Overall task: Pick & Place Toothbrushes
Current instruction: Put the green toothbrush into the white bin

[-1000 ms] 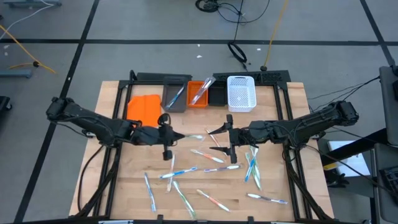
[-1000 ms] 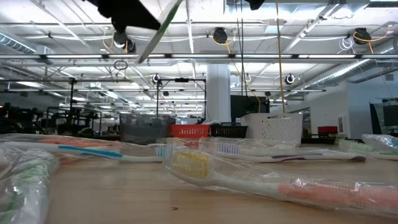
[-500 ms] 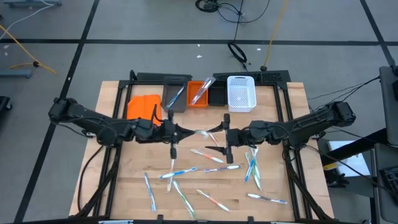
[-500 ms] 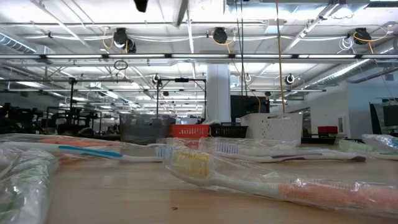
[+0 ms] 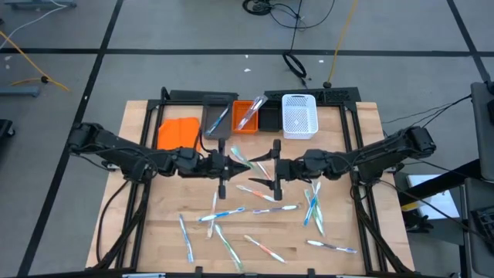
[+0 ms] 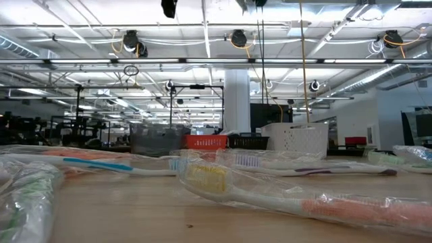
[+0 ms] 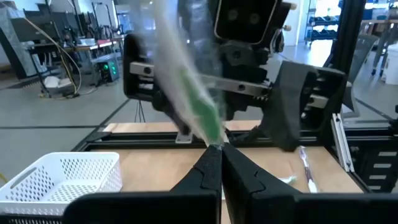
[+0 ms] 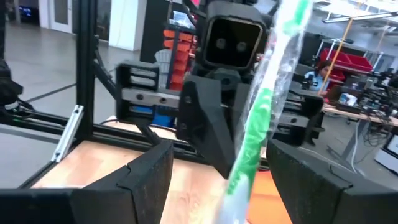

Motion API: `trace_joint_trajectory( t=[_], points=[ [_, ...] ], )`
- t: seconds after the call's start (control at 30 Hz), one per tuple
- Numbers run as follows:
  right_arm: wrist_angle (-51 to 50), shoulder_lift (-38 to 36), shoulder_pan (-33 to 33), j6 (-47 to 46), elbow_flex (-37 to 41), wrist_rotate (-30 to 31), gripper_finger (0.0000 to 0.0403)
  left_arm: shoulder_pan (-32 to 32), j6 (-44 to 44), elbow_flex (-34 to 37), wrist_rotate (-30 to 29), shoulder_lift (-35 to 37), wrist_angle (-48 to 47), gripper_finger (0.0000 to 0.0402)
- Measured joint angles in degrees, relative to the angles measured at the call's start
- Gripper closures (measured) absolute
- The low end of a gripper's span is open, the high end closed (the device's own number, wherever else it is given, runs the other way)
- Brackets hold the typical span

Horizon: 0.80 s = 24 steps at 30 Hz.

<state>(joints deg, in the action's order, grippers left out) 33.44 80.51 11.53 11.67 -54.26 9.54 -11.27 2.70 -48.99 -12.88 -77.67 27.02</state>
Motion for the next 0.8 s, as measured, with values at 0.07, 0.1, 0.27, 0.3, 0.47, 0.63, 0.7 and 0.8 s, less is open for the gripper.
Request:
trace_joint_trajectory(
  t=[0.07, 0.1, 0.27, 0.3, 0.47, 0.63, 0.7, 0.8],
  points=[
    [-0.04, 0.01, 0.05, 0.0, 0.0, 0.38, 0.0149, 0.0, 0.07, 0.0, 0.02, -0.02, -0.37, 0.0401],
    [0.03, 0.02, 0.07, 0.05, 0.0, 1.41, 0.0149, 0.0, 0.04, 0.0, 0.05, -0.04, -0.41, 0.0401],
    [1.42, 0.0, -0.02, 0.04, 0.0, 5.23, 0.0149, 0.0, -0.37, 0.0, 0.9, -0.04, -1.68, 0.0401],
    [1.87, 0.0, 0.0, 0.09, 0.0, 5.34, 0.0149, 0.0, -0.37, 0.0, 0.9, -0.04, -1.64, 0.0401],
    [2.31, 0.0, -0.07, -1.25, 0.0, 5.24, 0.0161, 0.0, -0.2, 0.0, 0.9, -0.02, -1.5, 0.0401],
    [2.33, 0.0, -0.34, -2.22, 0.0, 3.15, 0.0206, 0.8, 0.04, 0.0, 0.87, -0.42, -1.13, 0.0401],
    [2.37, 0.0, -0.64, -2.23, -0.01, 1.51, 0.0228, 1.28, 0.04, -0.02, 0.87, -1.36, -0.07, 0.0401],
    [2.39, 0.0, -0.72, -2.23, -0.02, 0.79, 0.0261, 1.63, 0.07, -0.02, 0.92, -3.26, 2.47, 0.0401]
  ],
)
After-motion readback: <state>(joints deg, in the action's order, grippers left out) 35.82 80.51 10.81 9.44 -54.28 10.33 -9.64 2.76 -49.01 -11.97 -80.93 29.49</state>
